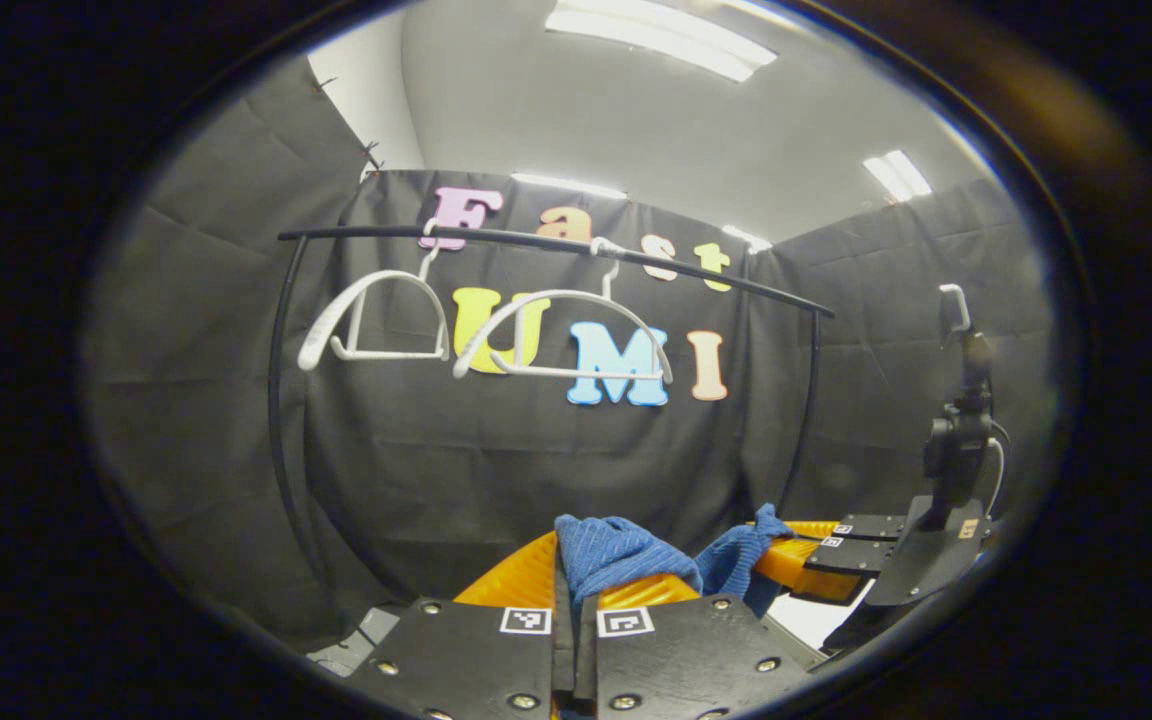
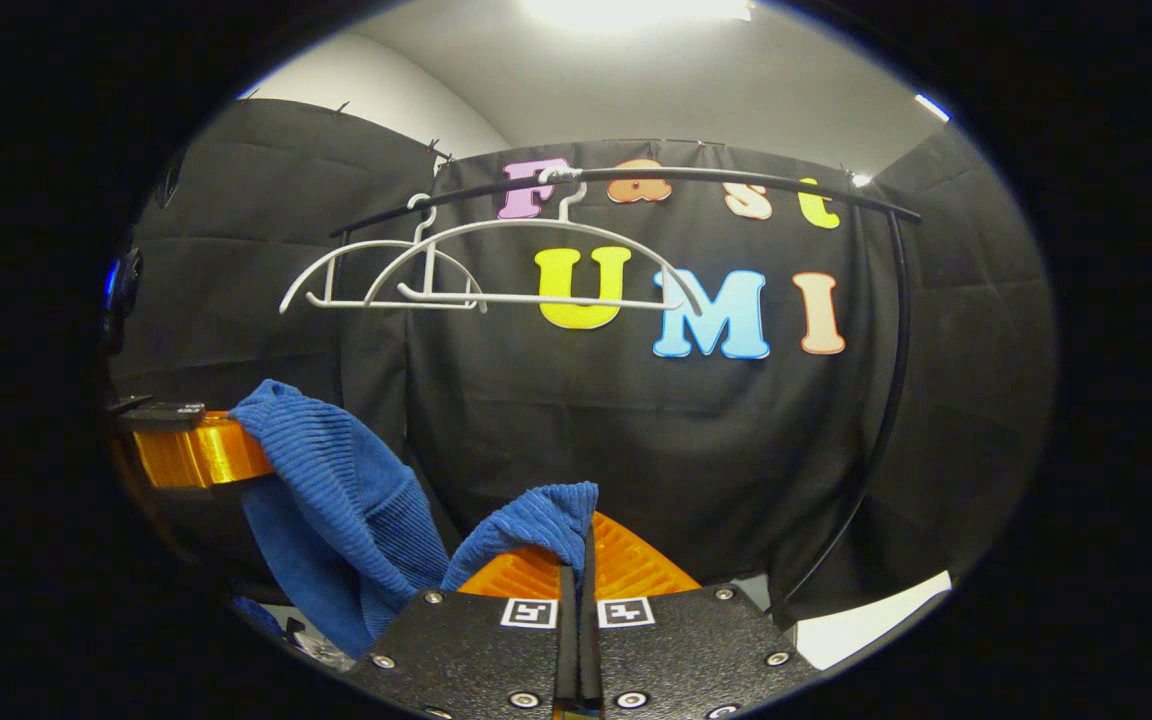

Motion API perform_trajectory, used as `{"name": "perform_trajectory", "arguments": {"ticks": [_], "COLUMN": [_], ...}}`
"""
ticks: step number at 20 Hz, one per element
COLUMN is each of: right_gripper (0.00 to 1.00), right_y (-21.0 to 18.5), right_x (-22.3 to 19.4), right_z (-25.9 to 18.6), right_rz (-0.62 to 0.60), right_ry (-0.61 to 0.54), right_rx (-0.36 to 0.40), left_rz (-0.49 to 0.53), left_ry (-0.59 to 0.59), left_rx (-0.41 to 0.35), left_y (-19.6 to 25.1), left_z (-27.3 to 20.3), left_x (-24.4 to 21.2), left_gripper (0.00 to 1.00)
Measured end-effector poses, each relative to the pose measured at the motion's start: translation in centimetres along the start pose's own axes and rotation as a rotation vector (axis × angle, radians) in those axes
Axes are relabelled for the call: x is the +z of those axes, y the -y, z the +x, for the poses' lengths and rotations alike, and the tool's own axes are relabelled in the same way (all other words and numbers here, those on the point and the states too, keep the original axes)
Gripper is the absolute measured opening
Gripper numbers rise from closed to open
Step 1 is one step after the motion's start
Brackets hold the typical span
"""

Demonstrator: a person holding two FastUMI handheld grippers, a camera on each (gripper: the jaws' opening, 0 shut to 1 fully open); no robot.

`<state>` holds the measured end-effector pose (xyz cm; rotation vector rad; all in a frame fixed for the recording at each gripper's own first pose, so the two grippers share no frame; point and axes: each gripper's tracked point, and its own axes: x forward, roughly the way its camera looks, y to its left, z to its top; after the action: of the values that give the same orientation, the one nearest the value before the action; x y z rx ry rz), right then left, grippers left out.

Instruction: Grasp the clothes on the hanger with both hands and then place them into the laundry hamper below.

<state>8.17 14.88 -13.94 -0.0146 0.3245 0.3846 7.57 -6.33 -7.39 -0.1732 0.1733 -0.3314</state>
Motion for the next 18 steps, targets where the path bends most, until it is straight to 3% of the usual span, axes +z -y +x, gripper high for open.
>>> {"name": "perform_trajectory", "arguments": {"ticks": [8, 18], "right_gripper": [0.00, 0.01], "right_y": [-0.9, -0.7], "right_x": [-10.6, -18.2], "right_z": [-1.3, -1.0], "right_rz": [0.051, 0.028], "right_ry": [-0.178, -0.348], "right_rx": [0.011, -0.010], "left_rz": [-0.043, -0.065], "left_ry": [-0.144, -0.336], "left_rx": [0.019, 0.092], "left_y": [0.7, -2.0], "left_z": [-1.4, -1.0], "left_x": [-10.6, -20.7], "left_gripper": [0.02, 0.02]}}
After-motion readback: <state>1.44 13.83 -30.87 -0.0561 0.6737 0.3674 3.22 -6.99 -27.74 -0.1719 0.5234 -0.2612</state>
